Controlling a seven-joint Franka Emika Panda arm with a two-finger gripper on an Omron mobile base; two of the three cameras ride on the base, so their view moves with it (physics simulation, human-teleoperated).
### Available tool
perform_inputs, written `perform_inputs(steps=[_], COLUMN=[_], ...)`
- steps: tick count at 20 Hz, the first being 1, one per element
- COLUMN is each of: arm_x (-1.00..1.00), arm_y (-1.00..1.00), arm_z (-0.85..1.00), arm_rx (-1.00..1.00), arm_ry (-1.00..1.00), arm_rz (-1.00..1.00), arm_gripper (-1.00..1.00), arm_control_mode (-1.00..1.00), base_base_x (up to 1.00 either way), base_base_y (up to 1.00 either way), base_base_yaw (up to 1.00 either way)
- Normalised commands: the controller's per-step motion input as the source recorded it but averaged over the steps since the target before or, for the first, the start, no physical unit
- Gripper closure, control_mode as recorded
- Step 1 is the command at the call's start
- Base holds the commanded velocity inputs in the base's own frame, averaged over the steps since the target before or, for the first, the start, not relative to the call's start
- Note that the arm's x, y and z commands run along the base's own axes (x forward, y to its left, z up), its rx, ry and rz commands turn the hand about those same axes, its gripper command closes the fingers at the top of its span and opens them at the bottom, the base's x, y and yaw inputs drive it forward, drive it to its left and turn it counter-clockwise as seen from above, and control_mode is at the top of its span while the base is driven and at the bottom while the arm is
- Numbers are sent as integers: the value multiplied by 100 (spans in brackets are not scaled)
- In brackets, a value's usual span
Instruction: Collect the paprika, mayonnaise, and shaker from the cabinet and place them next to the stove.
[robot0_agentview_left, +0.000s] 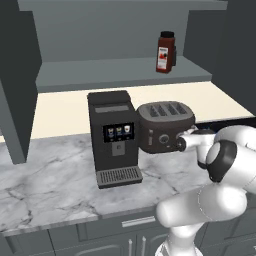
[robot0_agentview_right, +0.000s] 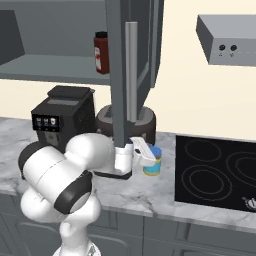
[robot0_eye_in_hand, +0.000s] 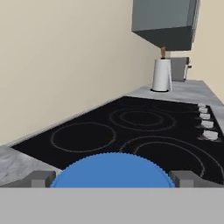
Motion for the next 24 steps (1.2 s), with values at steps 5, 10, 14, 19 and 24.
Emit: perform_inputs(steps=[5,10,14,19,24], arm_x=[0,0,0,0,0], arm_y=[0,-5,-6,-1,-5], arm_z=[-45,-38,-37,-34,-35], arm_rx=[-3,-11,-8,-2,0], arm_ry=[-23,-30,-17,-1,0], arm_rz=[0,7,11,13,15], arm_gripper=[100,100,100,100,100], arm_control_mode=[-100,-100,-100,-100,-100], base_base_x=[0,0,0,0,0], base_base_y=[0,0,0,0,0], base_base_yaw=[0,0,0,0,0])
